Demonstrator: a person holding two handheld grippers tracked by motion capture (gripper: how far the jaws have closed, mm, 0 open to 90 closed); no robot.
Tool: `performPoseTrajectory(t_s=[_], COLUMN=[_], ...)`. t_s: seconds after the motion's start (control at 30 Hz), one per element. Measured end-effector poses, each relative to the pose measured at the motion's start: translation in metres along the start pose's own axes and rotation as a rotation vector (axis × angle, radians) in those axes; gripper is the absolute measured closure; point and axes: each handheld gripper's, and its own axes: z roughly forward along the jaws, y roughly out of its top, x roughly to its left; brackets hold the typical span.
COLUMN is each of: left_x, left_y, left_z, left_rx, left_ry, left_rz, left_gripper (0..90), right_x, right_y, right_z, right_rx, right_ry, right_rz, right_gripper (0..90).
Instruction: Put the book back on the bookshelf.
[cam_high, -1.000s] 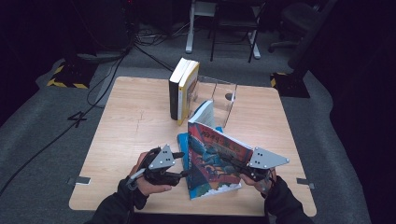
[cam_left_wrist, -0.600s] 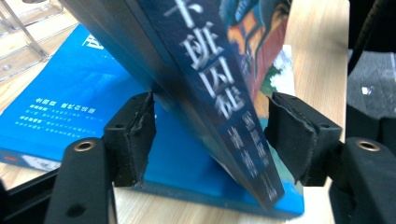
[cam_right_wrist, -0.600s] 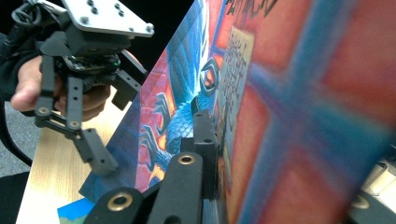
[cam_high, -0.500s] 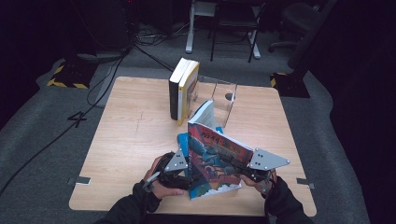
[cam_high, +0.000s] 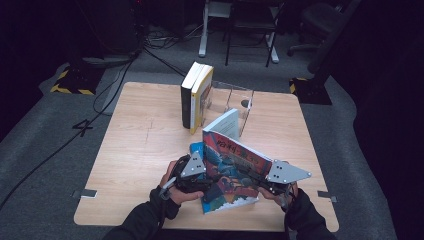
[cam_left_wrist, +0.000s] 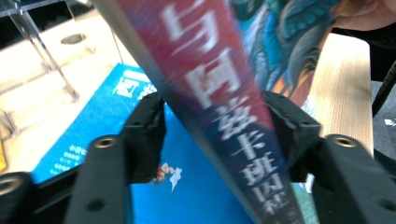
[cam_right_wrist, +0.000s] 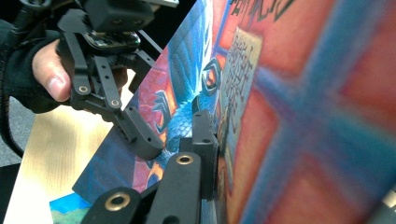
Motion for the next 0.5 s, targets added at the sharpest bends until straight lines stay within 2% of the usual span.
performPoseTrajectory(t_s=[0.17, 0.3, 0.4, 0.5], left_x=[-0.002, -0.004, -0.002, -0.003], left_y=[0.001, 0.001, -0.001, -0.002], left_z=[-0.001, -0.002, -0.003, -0.005], left_rx=[-0.024, -0.03, -0.046, -0.046], left_ry=[-0.006, 0.0, -0.016, -0.018], left_rz=[0.014, 0.034, 0.051, 0.086], left_gripper=[59.5, 60.7, 62.2, 63.0], right_x=[-0.002, -0.004, -0.008, -0.012], right_y=[0.0, 0.0, 0.003, 0.004], right_z=[-0.001, -0.003, -0.01, -0.019], right_rx=[0.004, 0.007, -0.017, -0.038], right_ry=[-0.022, -0.043, -0.07, -0.087], right_rz=[-0.015, -0.022, -0.014, -0.003], right_gripper=[85.5, 84.2, 82.9, 82.2])
